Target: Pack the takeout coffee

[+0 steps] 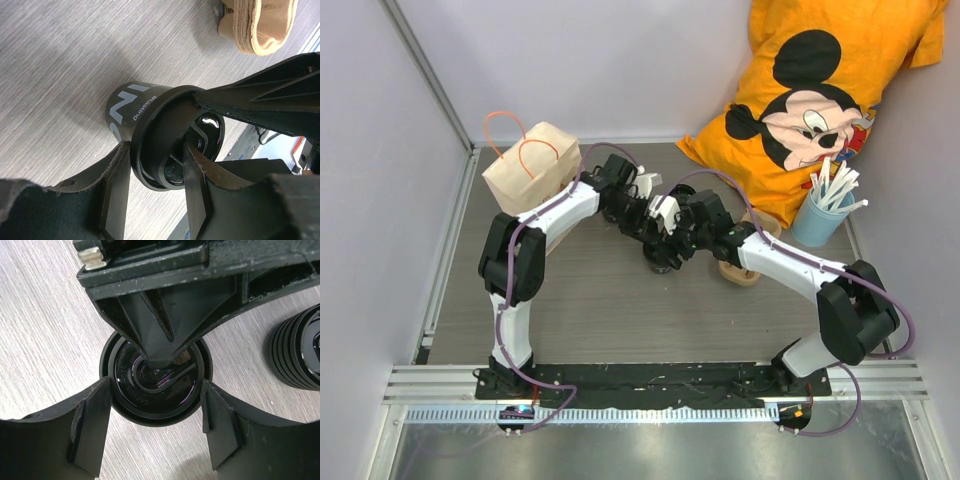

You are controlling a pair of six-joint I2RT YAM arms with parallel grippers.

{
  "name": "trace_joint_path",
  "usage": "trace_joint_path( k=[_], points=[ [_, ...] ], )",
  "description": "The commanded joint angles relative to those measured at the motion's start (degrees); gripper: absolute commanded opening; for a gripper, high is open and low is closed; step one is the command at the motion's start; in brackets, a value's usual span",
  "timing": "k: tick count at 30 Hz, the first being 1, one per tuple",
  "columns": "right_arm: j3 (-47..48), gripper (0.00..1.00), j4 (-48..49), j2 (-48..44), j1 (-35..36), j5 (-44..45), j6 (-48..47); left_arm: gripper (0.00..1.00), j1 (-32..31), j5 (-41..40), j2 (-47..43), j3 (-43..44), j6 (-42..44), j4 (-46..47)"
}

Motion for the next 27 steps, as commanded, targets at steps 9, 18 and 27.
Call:
trace_joint_path(
  k=[9,18,27],
  points=[
    [-2.14,0.69,-11.66,2.26,0.88,6.56,-4.97,0.0,-0.85,-13.29,5.88,-3.31,4.01,-4.48],
    [3.05,0.75,-15.8,-0.04,0.96,0.49,-3.39,0.05,-0.85,-9.51,4.64,-2.08,4.19,-4.3],
    [3.05,0.78,-14.92,-0.39,0.88,-0.57,-2.42,0.39,-0.59,-7.58,3.41,-1.46,4.37,-4.21]
  ],
)
